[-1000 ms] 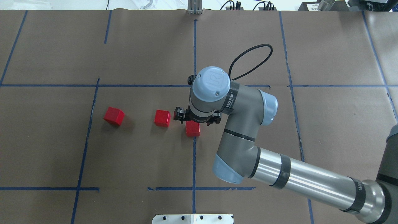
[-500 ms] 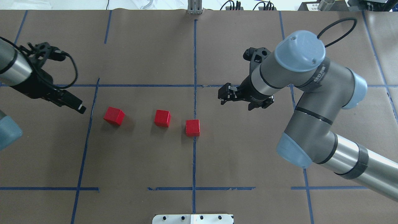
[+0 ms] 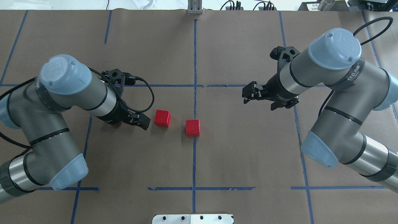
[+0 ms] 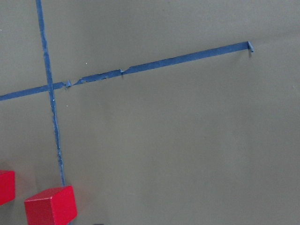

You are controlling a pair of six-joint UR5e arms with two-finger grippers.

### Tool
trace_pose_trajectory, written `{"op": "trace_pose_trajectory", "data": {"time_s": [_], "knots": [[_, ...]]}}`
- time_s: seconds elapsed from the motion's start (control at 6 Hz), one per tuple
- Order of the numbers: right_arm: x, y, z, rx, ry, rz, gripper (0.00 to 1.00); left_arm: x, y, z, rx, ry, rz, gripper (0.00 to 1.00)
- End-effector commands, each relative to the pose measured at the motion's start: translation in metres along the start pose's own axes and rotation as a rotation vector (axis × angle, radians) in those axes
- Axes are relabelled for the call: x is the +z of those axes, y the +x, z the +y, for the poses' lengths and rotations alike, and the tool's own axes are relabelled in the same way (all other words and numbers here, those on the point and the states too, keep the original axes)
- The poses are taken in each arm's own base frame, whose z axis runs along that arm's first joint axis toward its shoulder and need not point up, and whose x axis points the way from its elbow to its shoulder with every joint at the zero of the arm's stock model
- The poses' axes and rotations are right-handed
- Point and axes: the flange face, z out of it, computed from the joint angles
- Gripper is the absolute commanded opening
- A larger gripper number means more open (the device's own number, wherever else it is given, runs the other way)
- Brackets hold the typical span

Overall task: Form red blocks into L shape at center
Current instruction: 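Release the cube and lift the right gripper while the left arm reaches in, then lower the left gripper onto the red cube nearer the center and grasp it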

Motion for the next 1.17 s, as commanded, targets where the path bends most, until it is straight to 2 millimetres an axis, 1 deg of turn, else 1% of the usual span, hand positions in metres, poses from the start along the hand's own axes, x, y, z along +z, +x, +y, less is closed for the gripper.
{"op": "trace_pose_trajectory", "data": {"time_s": [0.0, 0.17, 0.33, 0.5, 0.67, 1.0], "knots": [[-0.001, 0.008, 0.004, 0.001, -0.003, 0.005, 1.00, 0.038, 0.024, -0.021, -0.038, 0.009, -0.050, 1.00], [-0.001, 0.009, 0.004, 0.001, -0.001, 0.006, 1.00, 0.046, 0.021, -0.030, -0.043, 0.042, -0.087, 1.00], [-0.001, 0.009, 0.004, 0.001, 0.000, 0.006, 1.00, 0.056, 0.033, -0.044, -0.050, 0.044, -0.099, 1.00], [-0.001, 0.009, 0.004, 0.002, 0.001, 0.008, 1.00, 0.061, 0.036, -0.048, -0.092, 0.054, -0.110, 1.00], [0.000, 0.010, 0.003, 0.003, 0.002, 0.010, 1.00, 0.068, 0.040, -0.058, -0.099, 0.075, -0.131, 1.00], [0.001, 0.012, 0.003, 0.005, 0.002, 0.012, 1.00, 0.075, 0.046, -0.064, -0.118, 0.083, -0.121, 1.00]]}}
